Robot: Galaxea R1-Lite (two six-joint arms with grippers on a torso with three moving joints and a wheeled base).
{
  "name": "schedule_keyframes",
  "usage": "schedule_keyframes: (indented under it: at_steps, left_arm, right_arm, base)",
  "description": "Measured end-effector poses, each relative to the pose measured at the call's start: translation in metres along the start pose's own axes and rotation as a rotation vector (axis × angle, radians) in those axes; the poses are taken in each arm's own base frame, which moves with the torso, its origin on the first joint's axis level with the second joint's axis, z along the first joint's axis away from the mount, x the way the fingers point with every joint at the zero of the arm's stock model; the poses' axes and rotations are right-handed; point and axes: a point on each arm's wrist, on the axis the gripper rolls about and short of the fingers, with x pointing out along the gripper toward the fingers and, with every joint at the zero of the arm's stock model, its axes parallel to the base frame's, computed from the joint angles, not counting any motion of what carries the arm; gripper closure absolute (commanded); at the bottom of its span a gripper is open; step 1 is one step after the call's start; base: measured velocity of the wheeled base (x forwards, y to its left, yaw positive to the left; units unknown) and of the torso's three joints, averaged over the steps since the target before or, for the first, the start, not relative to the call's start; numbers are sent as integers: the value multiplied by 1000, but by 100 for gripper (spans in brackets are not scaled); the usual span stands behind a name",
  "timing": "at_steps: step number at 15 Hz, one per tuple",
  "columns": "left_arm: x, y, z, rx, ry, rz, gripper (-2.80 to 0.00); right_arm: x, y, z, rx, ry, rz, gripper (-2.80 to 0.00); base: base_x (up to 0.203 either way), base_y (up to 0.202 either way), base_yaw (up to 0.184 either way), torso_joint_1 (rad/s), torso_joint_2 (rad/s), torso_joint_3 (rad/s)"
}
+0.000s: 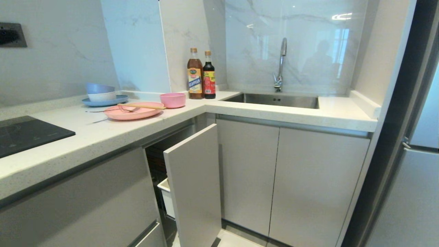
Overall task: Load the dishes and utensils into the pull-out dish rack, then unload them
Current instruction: Open the cupboard
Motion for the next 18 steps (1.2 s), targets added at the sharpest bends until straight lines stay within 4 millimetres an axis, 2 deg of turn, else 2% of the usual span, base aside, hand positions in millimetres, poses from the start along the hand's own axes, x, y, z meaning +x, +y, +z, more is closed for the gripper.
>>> schedule_keyframes:
  at_steps: [5, 9, 15, 18]
  left_arm:
    - [81, -20, -4, -33, 177, -72, 0]
    - [144, -39, -27, -8, 319, -22, 0]
    - [202, -47, -56, 9, 597, -10, 0]
    - [221, -49, -81, 18, 749, 2, 0]
  right_arm:
    - [0, 0, 0, 0, 0, 0, 0]
    - [0, 0, 0, 0, 0, 0, 0]
    - [0, 0, 0, 0, 0, 0, 0]
    - [0, 0, 0, 0, 0, 0, 0]
  base:
    - [0, 0, 0, 0, 0, 0]
    - [0, 0, 0, 0, 0, 0]
    - [0, 0, 0, 0, 0, 0]
    - [0, 0, 0, 0, 0, 0]
